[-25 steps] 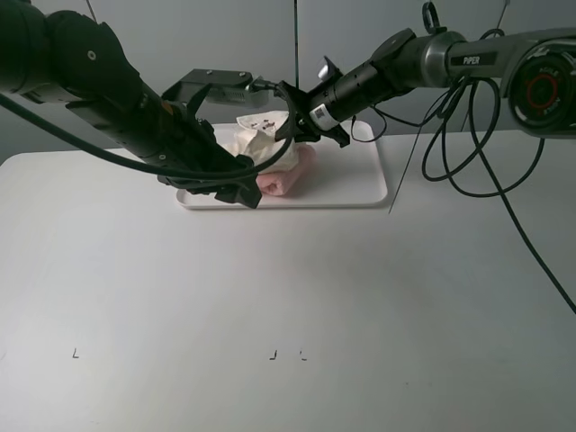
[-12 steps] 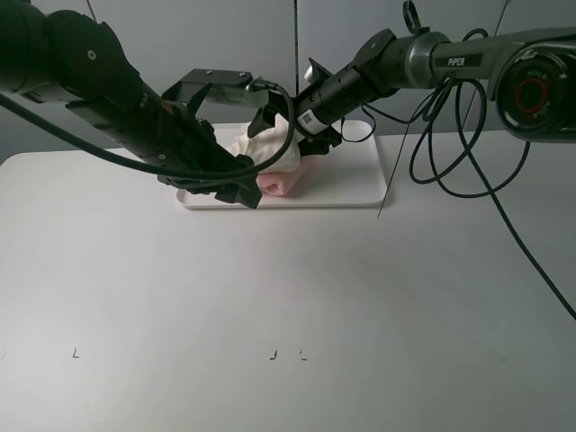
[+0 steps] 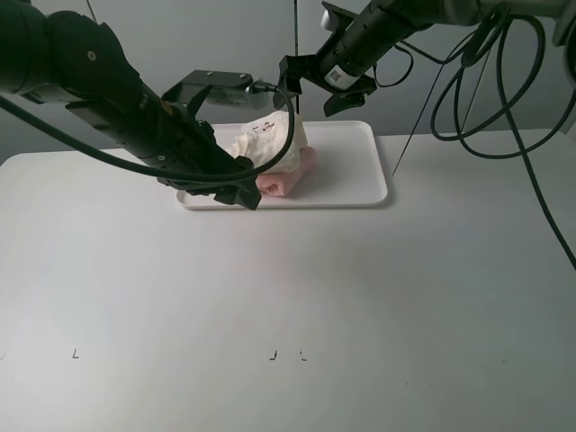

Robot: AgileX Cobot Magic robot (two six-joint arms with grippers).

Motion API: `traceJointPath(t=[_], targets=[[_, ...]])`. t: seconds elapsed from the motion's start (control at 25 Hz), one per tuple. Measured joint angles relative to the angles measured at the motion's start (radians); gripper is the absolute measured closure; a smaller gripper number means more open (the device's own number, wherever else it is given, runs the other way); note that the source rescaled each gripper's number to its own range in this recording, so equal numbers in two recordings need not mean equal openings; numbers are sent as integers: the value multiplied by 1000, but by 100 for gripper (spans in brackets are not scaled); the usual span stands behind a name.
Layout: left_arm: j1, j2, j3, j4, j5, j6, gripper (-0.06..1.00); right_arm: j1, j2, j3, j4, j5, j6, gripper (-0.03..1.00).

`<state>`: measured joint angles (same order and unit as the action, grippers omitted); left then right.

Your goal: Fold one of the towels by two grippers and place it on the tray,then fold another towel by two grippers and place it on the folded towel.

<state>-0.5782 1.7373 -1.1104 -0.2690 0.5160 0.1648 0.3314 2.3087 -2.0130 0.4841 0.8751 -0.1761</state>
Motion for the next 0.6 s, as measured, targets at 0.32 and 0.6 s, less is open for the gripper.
traceJointPath(t=[0.32, 0.6], targets=[[64, -147, 58, 24, -1, -24, 0, -4, -205, 200, -255, 32, 92, -3], [271, -440, 280, 42, -1, -59, 0, -4, -669, 759, -415, -149, 136, -3]])
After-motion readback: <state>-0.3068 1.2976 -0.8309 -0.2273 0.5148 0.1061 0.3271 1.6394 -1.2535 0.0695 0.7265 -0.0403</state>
